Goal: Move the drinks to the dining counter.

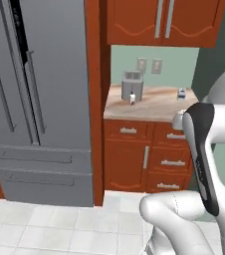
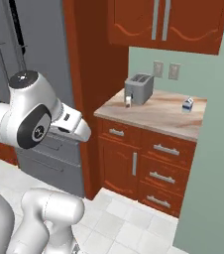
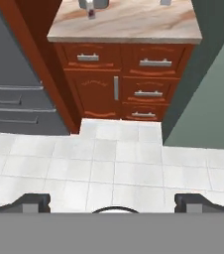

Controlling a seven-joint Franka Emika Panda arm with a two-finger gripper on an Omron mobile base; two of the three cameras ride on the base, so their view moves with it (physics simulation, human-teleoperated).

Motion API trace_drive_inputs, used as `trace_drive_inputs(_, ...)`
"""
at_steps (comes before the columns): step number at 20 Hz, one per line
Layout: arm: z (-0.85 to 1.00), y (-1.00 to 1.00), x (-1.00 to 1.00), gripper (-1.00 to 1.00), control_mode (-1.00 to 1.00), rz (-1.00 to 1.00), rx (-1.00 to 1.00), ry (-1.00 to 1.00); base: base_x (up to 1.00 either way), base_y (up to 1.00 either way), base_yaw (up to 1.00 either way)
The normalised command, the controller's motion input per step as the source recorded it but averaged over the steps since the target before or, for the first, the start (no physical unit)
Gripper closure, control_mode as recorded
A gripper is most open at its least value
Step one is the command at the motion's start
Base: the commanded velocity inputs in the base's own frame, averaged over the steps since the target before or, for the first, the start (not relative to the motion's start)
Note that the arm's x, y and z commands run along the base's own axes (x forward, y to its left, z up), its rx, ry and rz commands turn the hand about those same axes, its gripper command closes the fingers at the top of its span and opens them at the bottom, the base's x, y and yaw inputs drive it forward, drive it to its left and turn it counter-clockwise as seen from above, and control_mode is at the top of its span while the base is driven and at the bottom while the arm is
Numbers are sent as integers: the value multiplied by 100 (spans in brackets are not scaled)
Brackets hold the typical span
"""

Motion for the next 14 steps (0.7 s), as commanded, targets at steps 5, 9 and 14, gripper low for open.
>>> trace_drive_inputs(5,0,0,0,-100,100,0,0,0,100,89,-38)
trace_drive_inputs(9,0,0,0,-100,100,0,0,0,97,30,-17)
trace_drive_inputs(14,0,0,0,-100,100,0,0,0,47,-68,2)
